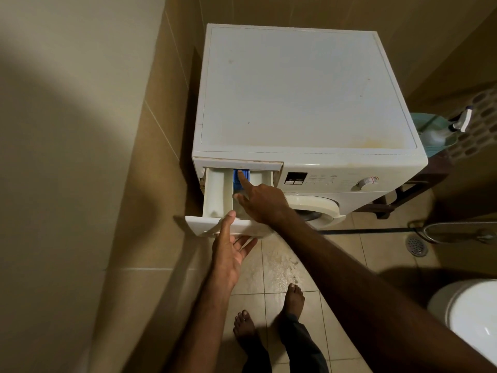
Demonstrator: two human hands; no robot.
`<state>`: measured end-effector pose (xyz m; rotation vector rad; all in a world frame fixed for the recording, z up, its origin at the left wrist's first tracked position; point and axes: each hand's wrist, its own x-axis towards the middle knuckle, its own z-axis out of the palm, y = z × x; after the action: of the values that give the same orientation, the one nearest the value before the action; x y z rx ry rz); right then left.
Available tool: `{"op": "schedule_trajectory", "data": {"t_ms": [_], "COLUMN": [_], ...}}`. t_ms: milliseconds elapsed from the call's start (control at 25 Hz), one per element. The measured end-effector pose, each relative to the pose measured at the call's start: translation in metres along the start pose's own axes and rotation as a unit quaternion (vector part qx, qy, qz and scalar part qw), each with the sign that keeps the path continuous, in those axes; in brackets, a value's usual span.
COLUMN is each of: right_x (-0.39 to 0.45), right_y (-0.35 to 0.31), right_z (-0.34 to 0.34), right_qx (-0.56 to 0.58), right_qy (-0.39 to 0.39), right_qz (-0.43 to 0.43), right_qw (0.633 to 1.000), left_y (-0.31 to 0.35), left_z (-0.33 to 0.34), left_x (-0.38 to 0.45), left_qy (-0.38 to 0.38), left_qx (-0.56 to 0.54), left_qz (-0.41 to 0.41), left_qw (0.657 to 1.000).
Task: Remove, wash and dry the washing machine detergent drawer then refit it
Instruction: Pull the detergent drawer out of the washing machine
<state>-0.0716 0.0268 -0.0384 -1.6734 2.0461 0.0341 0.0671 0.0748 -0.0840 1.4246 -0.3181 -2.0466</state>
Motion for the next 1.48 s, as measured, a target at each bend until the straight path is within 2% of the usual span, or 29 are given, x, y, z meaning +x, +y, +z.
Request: {"op": "schedule_trajectory", "data": {"t_ms": [440, 880, 1280, 1480], "right_x": [0.016, 0.007, -0.059, -0.113], "right_y": [0.005, 0.005, -0.003, 0.004], "right_z": [-0.004, 0.001, 0.026, 0.021], "right_qx": [-0.079, -0.086, -0.107, -0.034], "right_qy": [-0.026, -0.016, -0.026, -0.006], "right_qz": [0.002, 0.01, 0.012, 0.046], "right_qw": [0.997, 0.996, 0.994, 0.998], "left_y": [0.004, 0.006, -0.023, -0.037], "left_z": [-0.002, 0.004, -0.029, -0.032], "left_x": [0.0, -0.016, -0.073, -0.099], "left_qy": [-0.005, 0.023, 0.05, 0.008], "left_qx": [-0.013, -0.042, -0.016, 0.058], "left_qz": [-0.008, -0.009, -0.042, -0.04], "left_qw": [1.0, 0.999, 0.998, 0.997]}}
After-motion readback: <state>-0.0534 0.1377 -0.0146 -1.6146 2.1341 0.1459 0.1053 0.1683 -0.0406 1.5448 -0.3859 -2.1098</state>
